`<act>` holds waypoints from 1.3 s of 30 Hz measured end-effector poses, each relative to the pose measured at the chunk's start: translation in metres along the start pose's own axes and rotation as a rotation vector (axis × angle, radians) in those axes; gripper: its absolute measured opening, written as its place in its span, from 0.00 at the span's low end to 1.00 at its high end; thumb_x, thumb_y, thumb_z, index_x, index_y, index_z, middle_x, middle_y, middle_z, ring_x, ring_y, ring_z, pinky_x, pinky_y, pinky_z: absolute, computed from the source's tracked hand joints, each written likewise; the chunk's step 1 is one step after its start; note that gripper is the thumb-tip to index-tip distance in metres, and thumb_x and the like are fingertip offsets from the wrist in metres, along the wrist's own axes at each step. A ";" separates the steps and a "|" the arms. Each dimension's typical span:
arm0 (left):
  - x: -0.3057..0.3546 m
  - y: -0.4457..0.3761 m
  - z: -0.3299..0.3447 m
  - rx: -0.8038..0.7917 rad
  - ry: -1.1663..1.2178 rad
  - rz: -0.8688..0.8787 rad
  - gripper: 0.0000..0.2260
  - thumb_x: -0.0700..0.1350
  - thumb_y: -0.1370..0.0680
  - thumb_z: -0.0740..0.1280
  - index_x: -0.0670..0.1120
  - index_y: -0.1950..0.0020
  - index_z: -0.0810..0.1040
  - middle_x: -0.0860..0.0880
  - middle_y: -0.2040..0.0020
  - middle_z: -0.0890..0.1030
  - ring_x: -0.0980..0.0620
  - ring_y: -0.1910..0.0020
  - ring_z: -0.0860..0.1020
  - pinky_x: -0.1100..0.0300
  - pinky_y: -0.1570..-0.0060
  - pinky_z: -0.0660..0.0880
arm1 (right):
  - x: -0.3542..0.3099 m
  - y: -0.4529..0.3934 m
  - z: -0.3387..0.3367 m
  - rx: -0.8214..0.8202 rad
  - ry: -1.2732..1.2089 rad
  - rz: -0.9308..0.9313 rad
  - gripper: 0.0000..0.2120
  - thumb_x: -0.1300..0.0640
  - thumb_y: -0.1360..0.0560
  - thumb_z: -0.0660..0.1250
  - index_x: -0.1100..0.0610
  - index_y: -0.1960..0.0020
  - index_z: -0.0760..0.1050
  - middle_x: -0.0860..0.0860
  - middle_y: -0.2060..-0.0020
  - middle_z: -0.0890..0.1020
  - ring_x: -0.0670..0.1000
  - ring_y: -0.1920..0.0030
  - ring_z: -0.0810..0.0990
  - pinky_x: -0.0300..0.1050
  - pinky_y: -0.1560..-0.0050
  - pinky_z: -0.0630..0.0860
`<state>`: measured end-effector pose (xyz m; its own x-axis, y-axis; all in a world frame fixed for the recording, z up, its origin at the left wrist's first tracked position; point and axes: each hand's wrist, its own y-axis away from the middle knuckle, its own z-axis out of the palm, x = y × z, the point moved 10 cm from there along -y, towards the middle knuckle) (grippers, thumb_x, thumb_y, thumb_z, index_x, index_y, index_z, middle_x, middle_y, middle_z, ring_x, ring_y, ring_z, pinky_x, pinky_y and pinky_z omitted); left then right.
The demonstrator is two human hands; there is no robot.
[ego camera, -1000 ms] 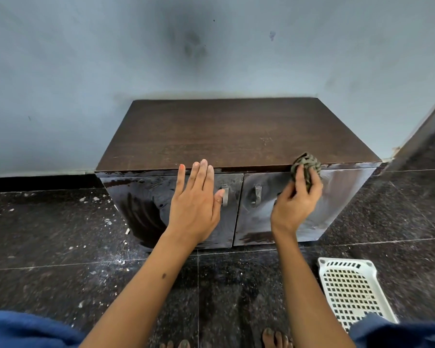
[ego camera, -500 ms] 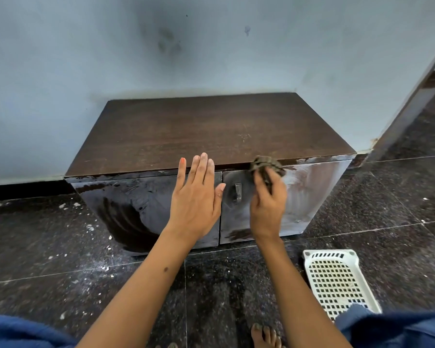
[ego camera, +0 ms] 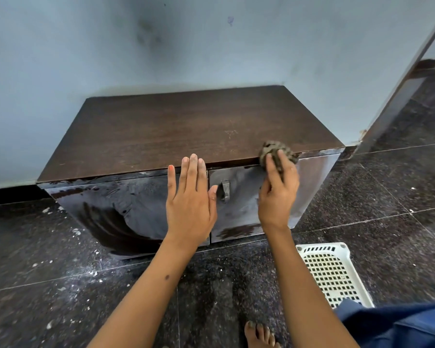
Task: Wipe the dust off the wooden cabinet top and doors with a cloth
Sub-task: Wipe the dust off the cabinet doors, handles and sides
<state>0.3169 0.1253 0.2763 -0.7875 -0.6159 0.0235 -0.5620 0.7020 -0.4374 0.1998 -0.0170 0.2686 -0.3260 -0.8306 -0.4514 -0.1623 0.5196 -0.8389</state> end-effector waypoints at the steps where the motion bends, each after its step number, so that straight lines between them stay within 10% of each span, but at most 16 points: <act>1: -0.001 0.000 0.000 0.010 -0.004 0.011 0.26 0.50 0.19 0.46 0.37 0.26 0.61 0.40 0.26 0.62 0.43 0.25 0.58 0.48 0.27 0.40 | 0.017 -0.005 -0.007 0.039 -0.017 0.097 0.18 0.75 0.29 0.64 0.66 0.40 0.77 0.64 0.39 0.75 0.56 0.37 0.71 0.52 0.36 0.69; 5: 0.000 -0.001 0.002 0.031 -0.007 0.019 0.25 0.50 0.19 0.49 0.37 0.27 0.62 0.40 0.26 0.62 0.42 0.26 0.58 0.48 0.27 0.41 | 0.065 -0.024 -0.023 0.142 -0.032 0.434 0.16 0.67 0.23 0.62 0.65 0.36 0.74 0.62 0.34 0.71 0.60 0.33 0.68 0.52 0.31 0.66; 12: 0.001 0.000 0.006 0.091 -0.017 -0.022 0.25 0.49 0.20 0.49 0.35 0.28 0.63 0.38 0.27 0.64 0.40 0.26 0.60 0.47 0.27 0.44 | 0.002 0.002 -0.004 0.030 -0.119 0.083 0.15 0.66 0.25 0.67 0.67 0.39 0.76 0.64 0.38 0.75 0.57 0.37 0.71 0.45 0.31 0.66; 20: 0.001 0.000 0.008 0.098 -0.004 -0.020 0.25 0.49 0.20 0.50 0.36 0.28 0.63 0.38 0.27 0.64 0.41 0.26 0.60 0.46 0.27 0.44 | 0.084 -0.035 -0.037 0.220 -0.070 0.561 0.14 0.62 0.22 0.63 0.66 0.39 0.76 0.61 0.35 0.73 0.59 0.33 0.70 0.52 0.32 0.69; 26: -0.002 0.001 0.008 0.105 -0.007 -0.013 0.25 0.49 0.20 0.49 0.37 0.27 0.63 0.40 0.27 0.64 0.42 0.26 0.60 0.46 0.27 0.43 | 0.028 -0.005 -0.017 0.144 -0.175 0.356 0.11 0.65 0.25 0.67 0.65 0.43 0.79 0.60 0.39 0.77 0.54 0.38 0.75 0.46 0.36 0.72; 34: -0.002 0.001 0.008 0.067 0.046 -0.019 0.25 0.49 0.20 0.48 0.37 0.27 0.63 0.40 0.27 0.64 0.43 0.26 0.59 0.46 0.27 0.41 | 0.120 -0.043 -0.052 0.304 -0.144 0.763 0.15 0.59 0.21 0.63 0.63 0.37 0.75 0.56 0.33 0.73 0.52 0.34 0.72 0.29 0.37 0.64; 39: -0.001 0.001 0.009 0.058 0.030 -0.014 0.25 0.49 0.20 0.48 0.37 0.27 0.63 0.40 0.27 0.65 0.43 0.26 0.60 0.46 0.27 0.42 | 0.068 -0.018 -0.031 0.182 -0.157 0.579 0.14 0.59 0.22 0.64 0.62 0.39 0.77 0.56 0.34 0.74 0.49 0.34 0.71 0.31 0.35 0.65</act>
<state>0.3195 0.1237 0.2679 -0.7875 -0.6137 0.0567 -0.5582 0.6711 -0.4879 0.1513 -0.0765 0.2622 -0.1707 -0.4511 -0.8760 0.1659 0.8632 -0.4769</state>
